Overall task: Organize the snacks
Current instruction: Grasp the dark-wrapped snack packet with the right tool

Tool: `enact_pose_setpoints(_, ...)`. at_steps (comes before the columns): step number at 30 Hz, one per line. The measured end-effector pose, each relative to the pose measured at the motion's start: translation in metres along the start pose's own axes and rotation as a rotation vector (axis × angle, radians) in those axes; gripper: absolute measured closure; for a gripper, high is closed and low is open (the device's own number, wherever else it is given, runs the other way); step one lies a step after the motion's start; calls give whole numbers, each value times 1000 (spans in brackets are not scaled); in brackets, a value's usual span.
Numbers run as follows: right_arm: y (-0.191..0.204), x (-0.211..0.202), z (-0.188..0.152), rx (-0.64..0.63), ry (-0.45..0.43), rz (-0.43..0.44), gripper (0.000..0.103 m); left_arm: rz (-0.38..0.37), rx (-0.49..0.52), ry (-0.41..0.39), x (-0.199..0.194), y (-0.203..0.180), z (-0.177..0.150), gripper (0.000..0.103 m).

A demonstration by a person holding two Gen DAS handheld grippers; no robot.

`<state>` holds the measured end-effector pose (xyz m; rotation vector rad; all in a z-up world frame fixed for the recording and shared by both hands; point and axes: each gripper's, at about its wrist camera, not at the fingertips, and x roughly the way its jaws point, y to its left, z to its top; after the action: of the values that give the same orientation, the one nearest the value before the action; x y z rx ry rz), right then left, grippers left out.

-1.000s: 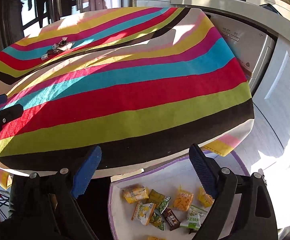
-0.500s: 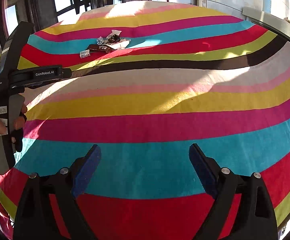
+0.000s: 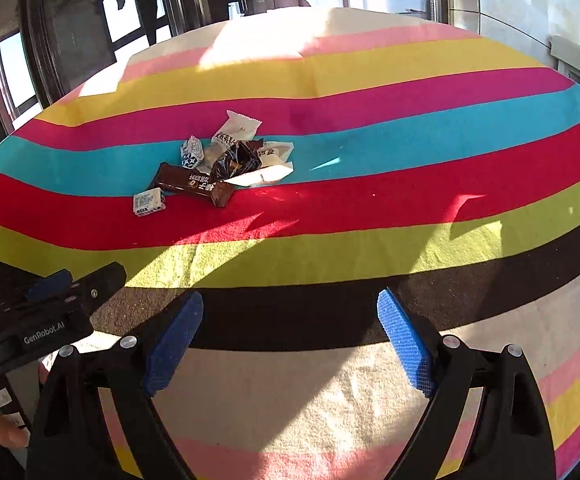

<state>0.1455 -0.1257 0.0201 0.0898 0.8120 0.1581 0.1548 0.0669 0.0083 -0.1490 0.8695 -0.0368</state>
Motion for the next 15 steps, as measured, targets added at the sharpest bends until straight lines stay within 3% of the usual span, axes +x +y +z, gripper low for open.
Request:
enact_pose_setpoints(4,14,35,43,-76,-48,1,16,-19,-5,31,7,3,0,2)
enact_pose_setpoints(7,23,60,66,-143,-51,-12,16,21,30,48,13,-6,0,2)
enact_pose_setpoints(11,32,87,84,-207,-19,-36,16,74,79,72,20,-17,0,2)
enact_pose_setpoints(15,45,97,89,-277,-9,-66,17,74,78,72,23,-20,1,2)
